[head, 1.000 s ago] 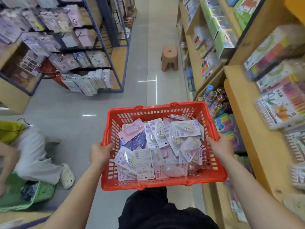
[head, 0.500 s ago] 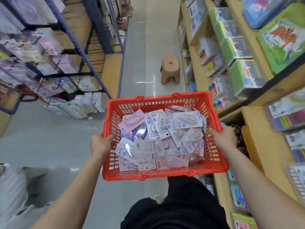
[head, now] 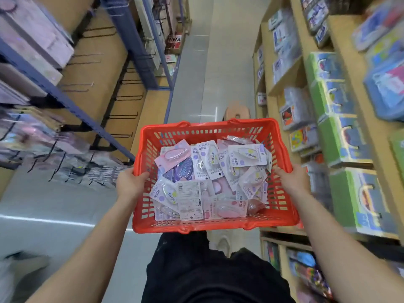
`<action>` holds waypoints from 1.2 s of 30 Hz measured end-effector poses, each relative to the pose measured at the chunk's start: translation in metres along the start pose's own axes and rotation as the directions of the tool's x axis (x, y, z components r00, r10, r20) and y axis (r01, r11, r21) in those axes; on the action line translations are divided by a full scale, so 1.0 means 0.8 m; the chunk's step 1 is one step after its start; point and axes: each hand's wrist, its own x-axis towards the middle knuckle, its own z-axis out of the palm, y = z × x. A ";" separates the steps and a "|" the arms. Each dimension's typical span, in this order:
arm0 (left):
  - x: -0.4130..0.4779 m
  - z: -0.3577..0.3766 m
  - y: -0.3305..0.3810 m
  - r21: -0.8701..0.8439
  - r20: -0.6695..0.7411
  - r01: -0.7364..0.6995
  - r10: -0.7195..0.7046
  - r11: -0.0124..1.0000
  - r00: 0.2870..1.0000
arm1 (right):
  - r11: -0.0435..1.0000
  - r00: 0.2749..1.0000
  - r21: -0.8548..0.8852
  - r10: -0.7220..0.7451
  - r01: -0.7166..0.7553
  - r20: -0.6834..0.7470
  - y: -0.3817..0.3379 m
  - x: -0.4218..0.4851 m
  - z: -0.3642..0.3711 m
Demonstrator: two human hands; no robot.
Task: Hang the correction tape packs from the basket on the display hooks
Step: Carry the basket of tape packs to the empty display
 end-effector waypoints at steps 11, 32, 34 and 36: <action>0.276 0.072 0.169 -0.011 0.057 0.001 0.000 1.000 0.998 | 1.000 1.000 0.001 0.015 -0.015 -0.023 -0.174 0.269 0.087; 0.675 0.158 0.467 -0.067 0.004 0.131 -0.131 0.989 0.991 | 0.993 0.996 -0.100 -0.065 0.071 0.061 -0.565 0.681 0.211; 0.697 0.166 0.495 -0.073 -0.004 0.136 -0.137 0.988 0.991 | 0.992 0.995 -0.091 -0.078 0.084 0.064 -0.600 0.727 0.221; 0.718 0.173 0.511 -0.099 -0.021 0.156 -0.159 0.983 0.987 | 0.987 0.991 -0.111 -0.107 0.115 0.077 -0.639 0.764 0.233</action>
